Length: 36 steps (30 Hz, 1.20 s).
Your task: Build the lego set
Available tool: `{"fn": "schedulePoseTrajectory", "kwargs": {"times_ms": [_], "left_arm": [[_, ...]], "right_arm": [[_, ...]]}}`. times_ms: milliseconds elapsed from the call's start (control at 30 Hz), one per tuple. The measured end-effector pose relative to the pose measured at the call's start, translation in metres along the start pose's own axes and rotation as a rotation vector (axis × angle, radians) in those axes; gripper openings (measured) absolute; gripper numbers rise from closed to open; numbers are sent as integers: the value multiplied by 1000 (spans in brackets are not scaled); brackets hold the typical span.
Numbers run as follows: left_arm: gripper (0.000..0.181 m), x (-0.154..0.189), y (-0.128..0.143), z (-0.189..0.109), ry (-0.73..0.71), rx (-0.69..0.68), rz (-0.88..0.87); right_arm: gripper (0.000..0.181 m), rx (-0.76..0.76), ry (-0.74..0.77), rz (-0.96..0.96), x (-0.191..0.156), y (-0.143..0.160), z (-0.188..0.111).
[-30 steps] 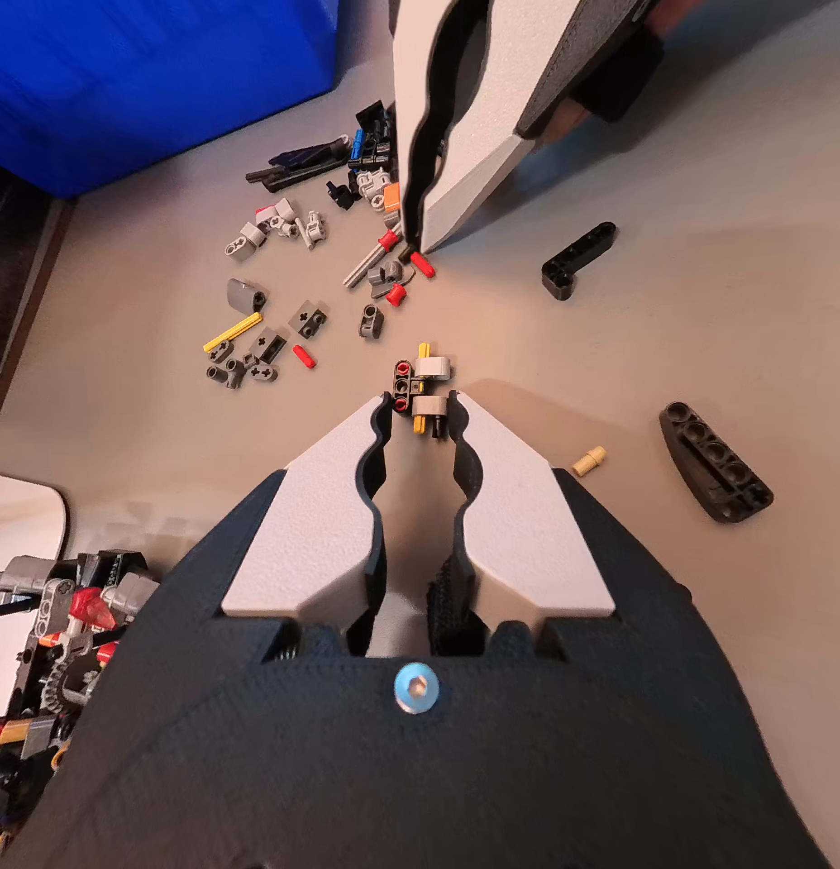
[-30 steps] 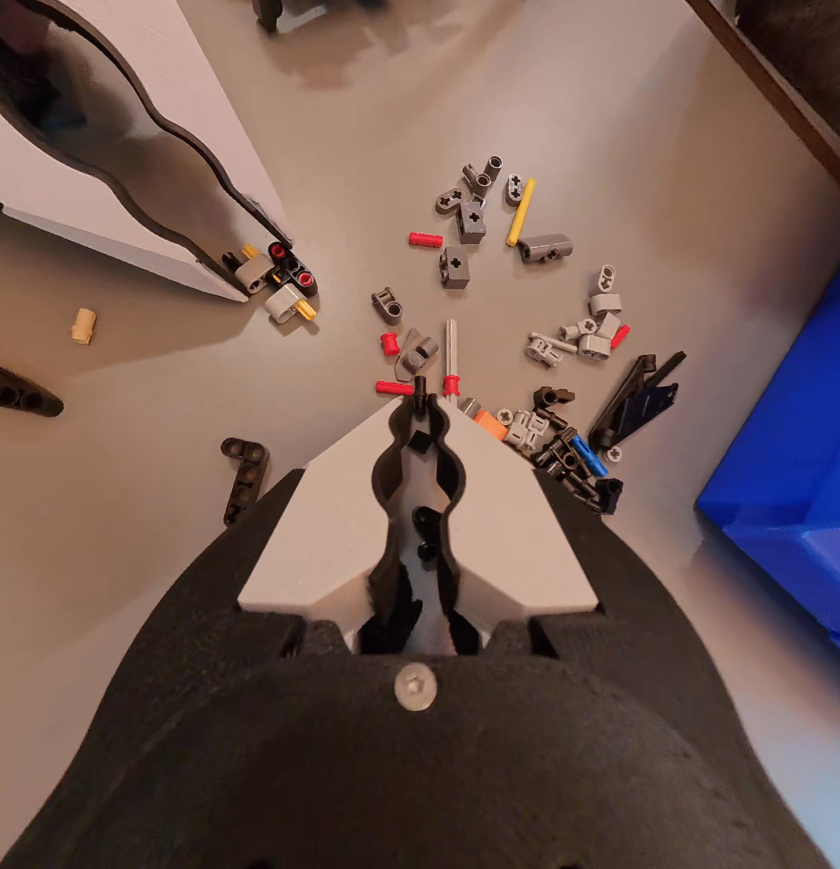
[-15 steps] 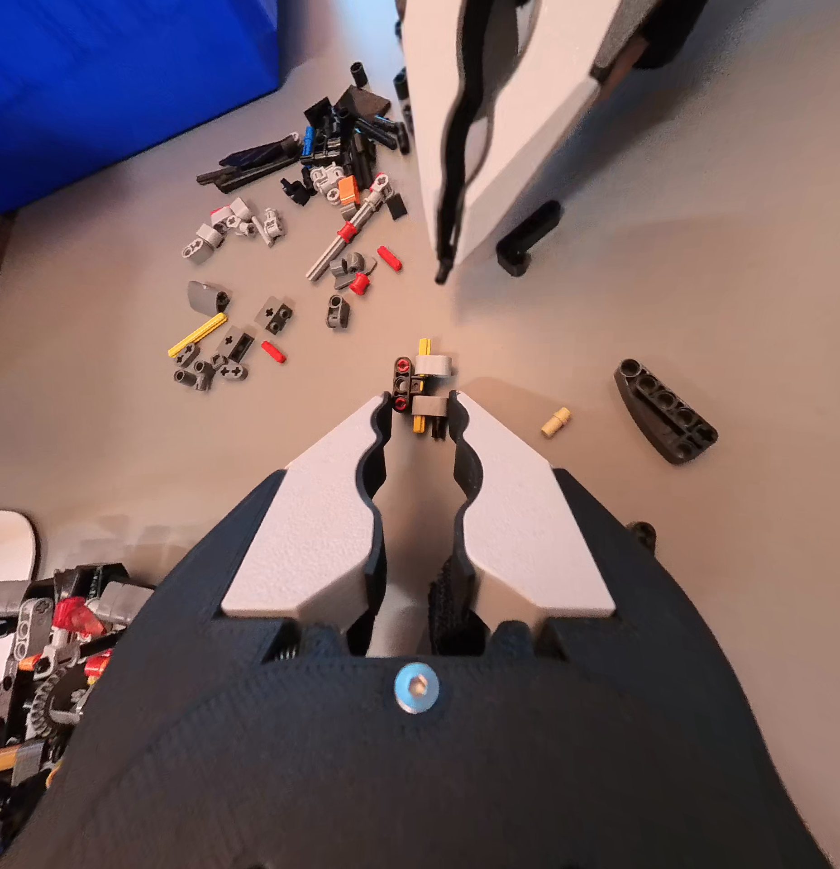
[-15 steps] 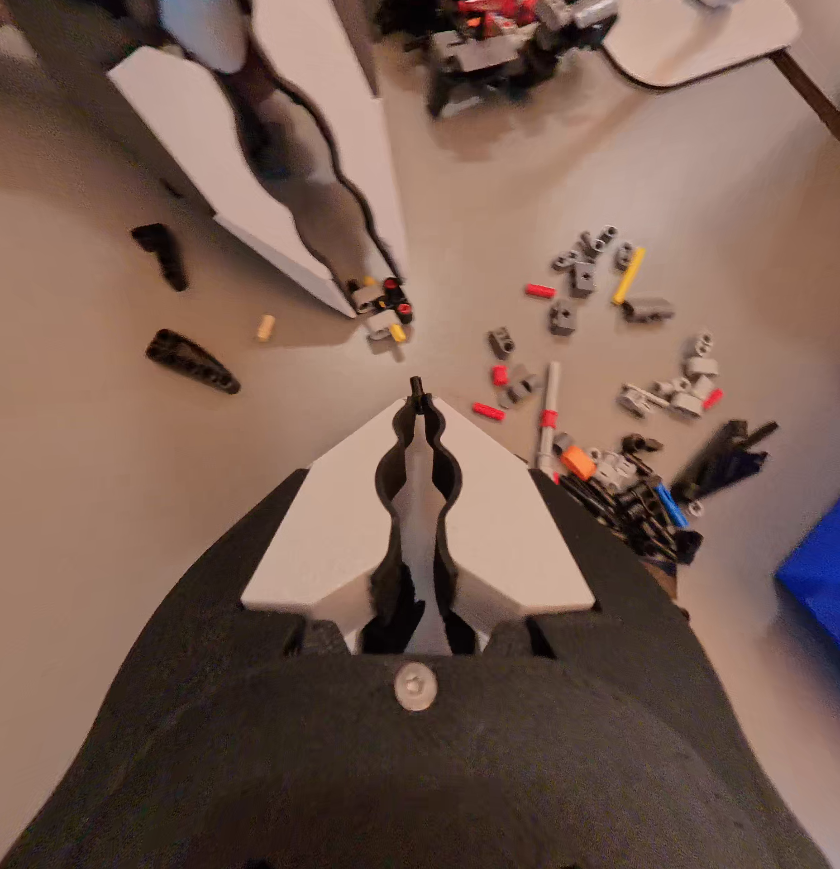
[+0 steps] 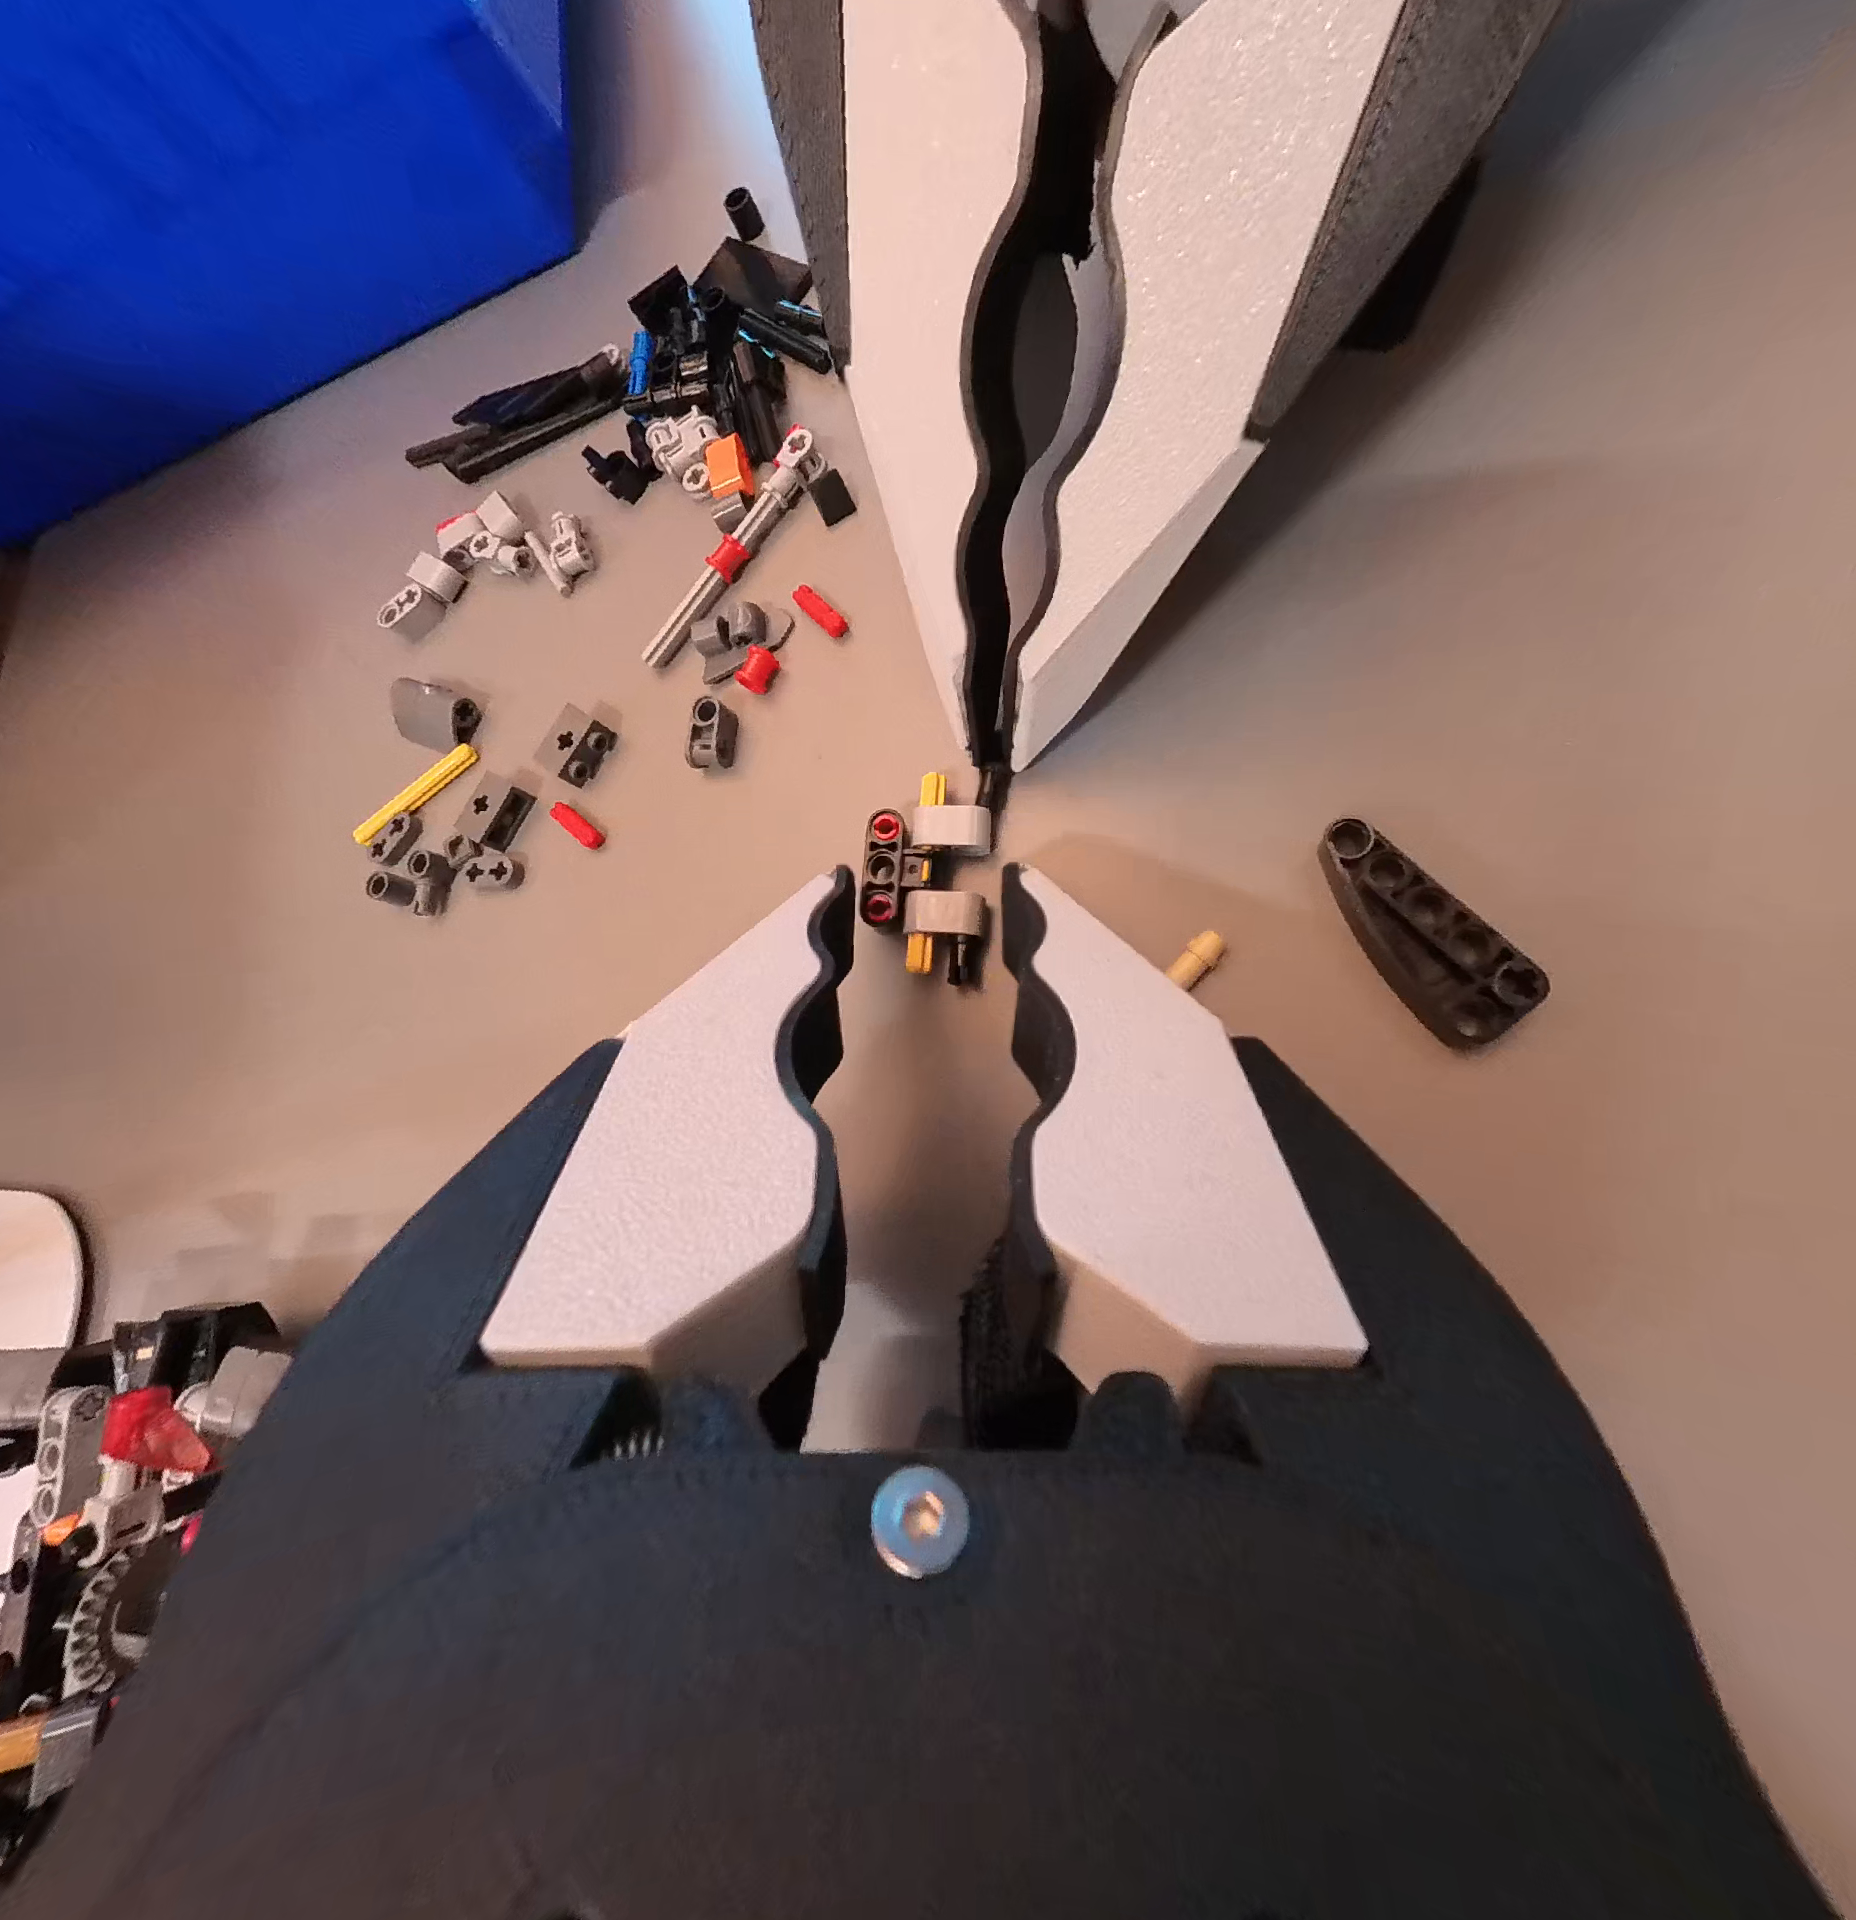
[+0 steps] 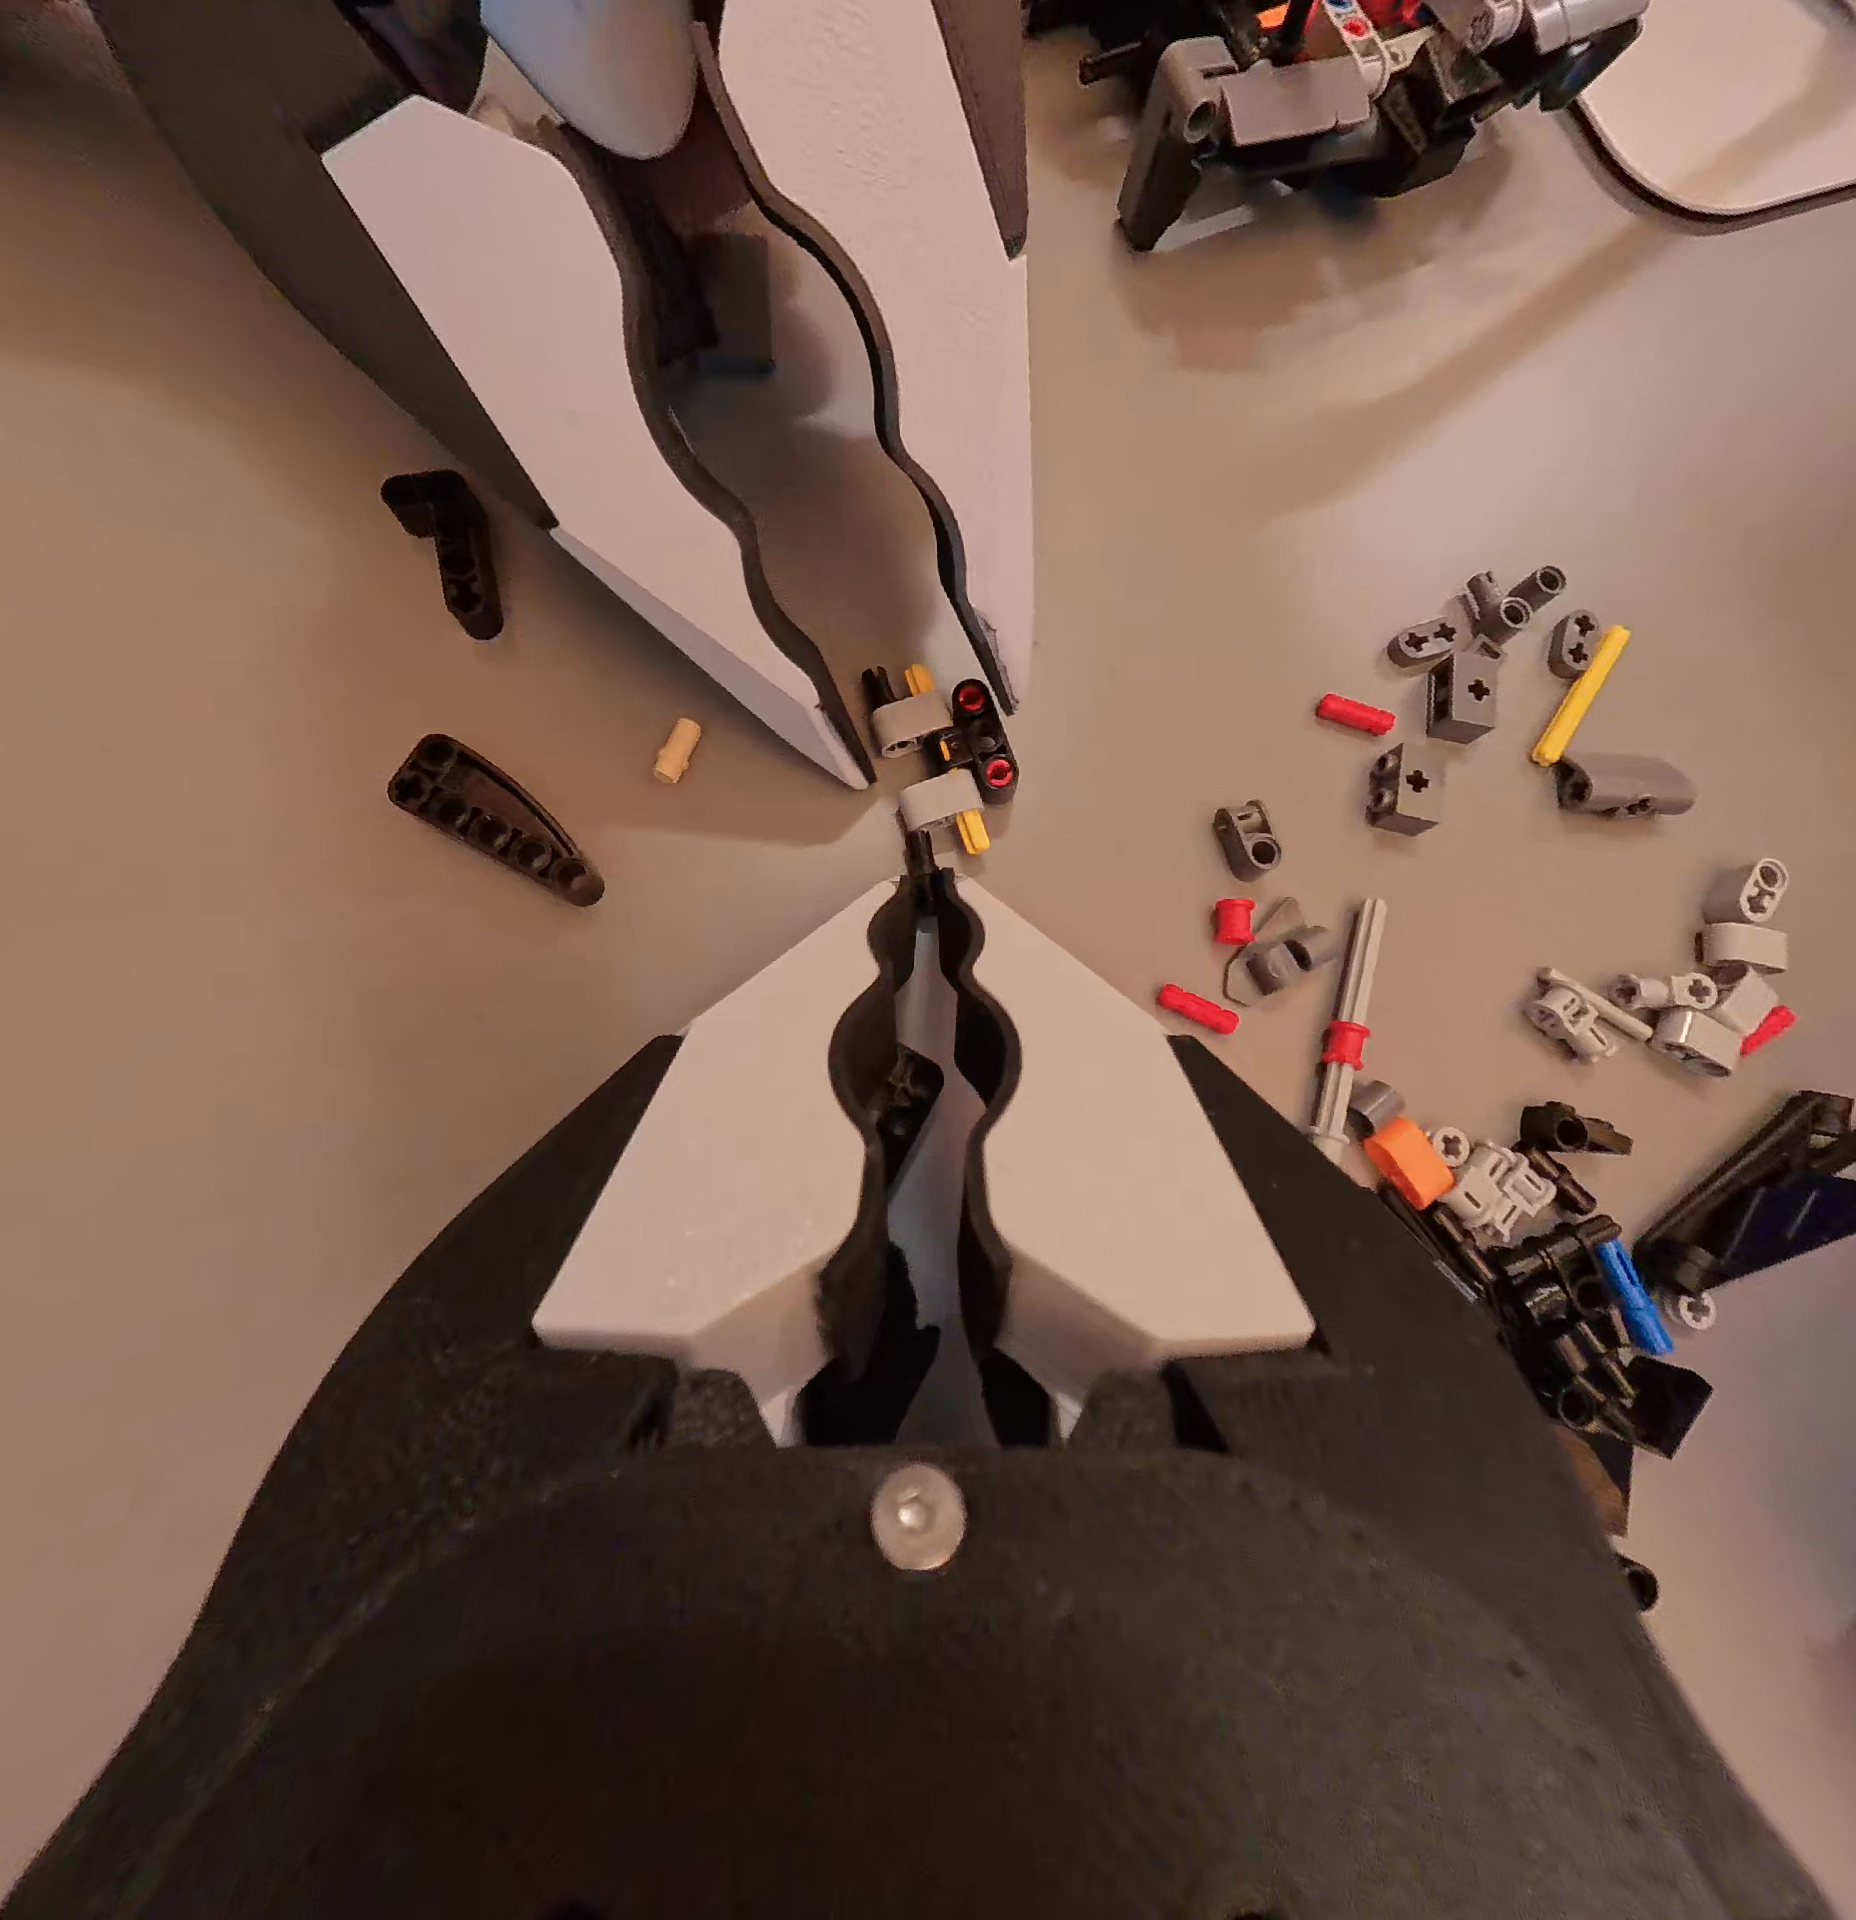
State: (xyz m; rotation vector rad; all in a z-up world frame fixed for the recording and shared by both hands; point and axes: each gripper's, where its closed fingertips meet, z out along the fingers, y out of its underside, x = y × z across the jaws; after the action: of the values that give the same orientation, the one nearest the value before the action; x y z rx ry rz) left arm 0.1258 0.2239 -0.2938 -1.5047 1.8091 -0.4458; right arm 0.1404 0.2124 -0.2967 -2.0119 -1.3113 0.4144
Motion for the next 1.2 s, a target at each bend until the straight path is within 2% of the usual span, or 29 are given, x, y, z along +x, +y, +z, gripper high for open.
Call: {"fn": "schedulePoseTrajectory", "kwargs": {"times_ms": [633,1200], "left_arm": [[23,0,-2,3,6,17,-11],[23,1,-2,3,25,23,-23]], "right_arm": [[1,59,-37,35,-1,-2,1],[1,66,-4,0,-4,-2,1]]}}
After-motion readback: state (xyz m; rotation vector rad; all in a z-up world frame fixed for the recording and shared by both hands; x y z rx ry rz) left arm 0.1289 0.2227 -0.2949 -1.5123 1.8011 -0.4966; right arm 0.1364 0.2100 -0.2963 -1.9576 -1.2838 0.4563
